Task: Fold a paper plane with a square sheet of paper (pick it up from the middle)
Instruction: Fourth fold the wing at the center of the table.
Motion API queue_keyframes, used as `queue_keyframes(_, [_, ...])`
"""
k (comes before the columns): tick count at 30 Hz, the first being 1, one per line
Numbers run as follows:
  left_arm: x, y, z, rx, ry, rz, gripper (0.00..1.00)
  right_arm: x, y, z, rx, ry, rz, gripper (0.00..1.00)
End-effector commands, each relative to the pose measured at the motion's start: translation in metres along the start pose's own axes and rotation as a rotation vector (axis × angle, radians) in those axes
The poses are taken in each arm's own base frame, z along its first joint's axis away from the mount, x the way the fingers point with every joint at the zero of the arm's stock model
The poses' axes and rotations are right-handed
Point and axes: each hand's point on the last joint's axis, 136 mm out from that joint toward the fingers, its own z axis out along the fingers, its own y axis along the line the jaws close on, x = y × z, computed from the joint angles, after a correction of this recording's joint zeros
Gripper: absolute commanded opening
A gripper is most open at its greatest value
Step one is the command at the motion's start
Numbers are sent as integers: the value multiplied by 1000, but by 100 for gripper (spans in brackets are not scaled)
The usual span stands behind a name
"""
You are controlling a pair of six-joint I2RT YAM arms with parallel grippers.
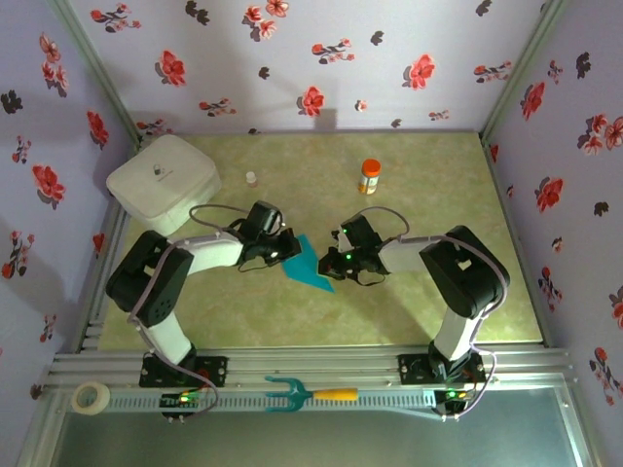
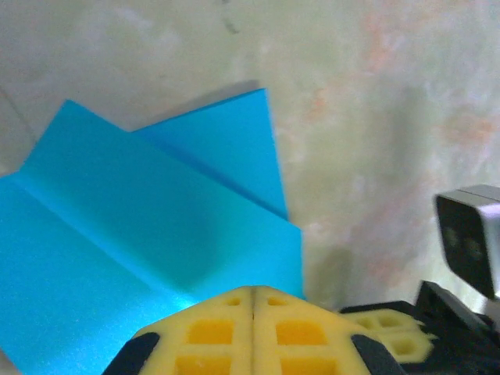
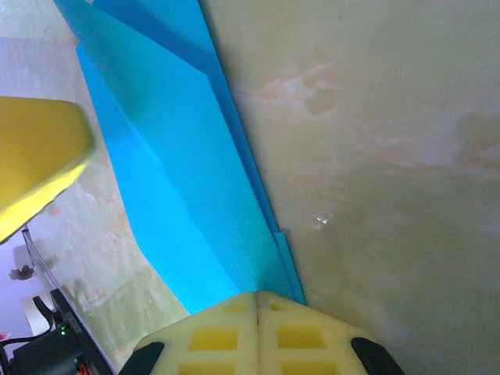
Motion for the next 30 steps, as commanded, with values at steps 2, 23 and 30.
queue_keyframes(2, [11, -13, 5, 9, 18, 31, 4, 33, -56, 3, 198, 69, 102, 0])
queue_keyframes(23, [-23, 79, 12, -159, 6, -94, 3, 39, -63, 4, 200, 75, 114, 0])
queue_keyframes(30, [-44, 92, -3, -179, -10, -109, 4, 39, -61, 5, 189, 75, 116, 0])
